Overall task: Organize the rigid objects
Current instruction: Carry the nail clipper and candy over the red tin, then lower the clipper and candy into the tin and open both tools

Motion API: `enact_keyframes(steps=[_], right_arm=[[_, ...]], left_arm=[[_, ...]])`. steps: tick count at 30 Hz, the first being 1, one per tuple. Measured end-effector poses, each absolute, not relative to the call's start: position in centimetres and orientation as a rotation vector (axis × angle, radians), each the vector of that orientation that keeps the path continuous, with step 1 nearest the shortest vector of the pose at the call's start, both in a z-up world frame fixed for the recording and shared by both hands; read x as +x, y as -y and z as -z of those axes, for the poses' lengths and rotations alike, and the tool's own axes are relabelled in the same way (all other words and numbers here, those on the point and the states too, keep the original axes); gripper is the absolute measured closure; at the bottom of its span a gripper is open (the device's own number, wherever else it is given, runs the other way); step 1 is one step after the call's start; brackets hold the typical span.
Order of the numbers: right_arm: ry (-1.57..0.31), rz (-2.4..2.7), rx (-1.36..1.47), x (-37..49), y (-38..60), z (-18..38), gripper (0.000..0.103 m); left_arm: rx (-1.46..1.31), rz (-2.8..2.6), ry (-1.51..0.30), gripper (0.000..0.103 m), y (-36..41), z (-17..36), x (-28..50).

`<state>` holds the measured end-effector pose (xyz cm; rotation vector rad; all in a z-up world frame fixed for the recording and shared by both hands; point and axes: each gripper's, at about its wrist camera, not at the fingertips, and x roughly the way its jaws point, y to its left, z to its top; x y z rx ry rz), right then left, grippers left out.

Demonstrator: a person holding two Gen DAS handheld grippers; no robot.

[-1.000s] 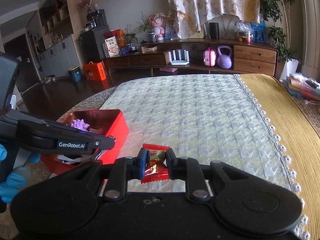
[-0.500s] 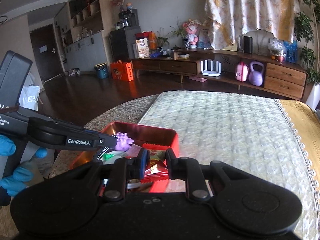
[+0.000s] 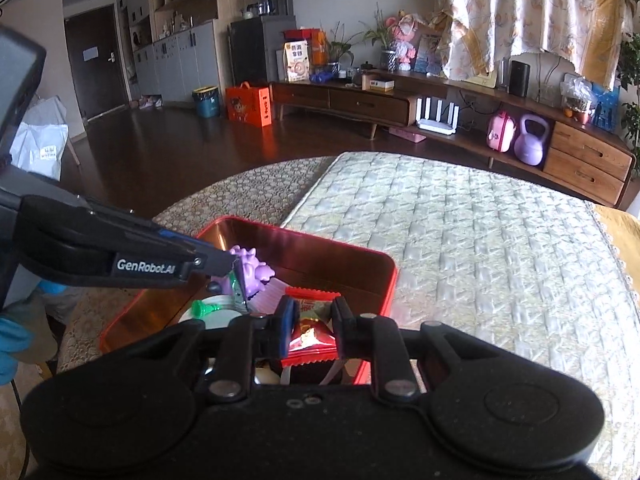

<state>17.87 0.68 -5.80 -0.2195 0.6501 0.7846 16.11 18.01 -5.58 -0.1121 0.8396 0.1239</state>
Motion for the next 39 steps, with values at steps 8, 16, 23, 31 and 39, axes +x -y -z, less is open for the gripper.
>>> enact_keyframes(steps=[8, 16, 23, 31, 39], right_arm=[[-0.681, -0.782, -0.272, 18.1, -2.1, 7.9, 0.081], [-0.683, -0.776, -0.252, 17.6, -1.2, 7.8, 0.071], [-0.670, -0.784, -0.207, 16.7, 0.2, 6.7, 0.065], [-0.659, -0.791, -0.157, 15.6, 1.3, 5.2, 0.058], [-0.621, -0.786, -0.124, 13.9, 2.4, 3.8, 0.044]], left_arm=[[-0.123, -0.140, -0.883, 0.092, -18.6, 7.7, 17.4], [-0.144, -0.139, -0.920, 0.092, -18.9, 9.1, 16.9], [-0.175, -0.128, -0.913, 0.092, -18.8, 8.9, 15.7], [-0.171, -0.132, -0.859, 0.091, -18.1, 7.1, 13.6], [-0.179, -0.114, -0.818, 0.090, -17.2, 5.5, 11.4]])
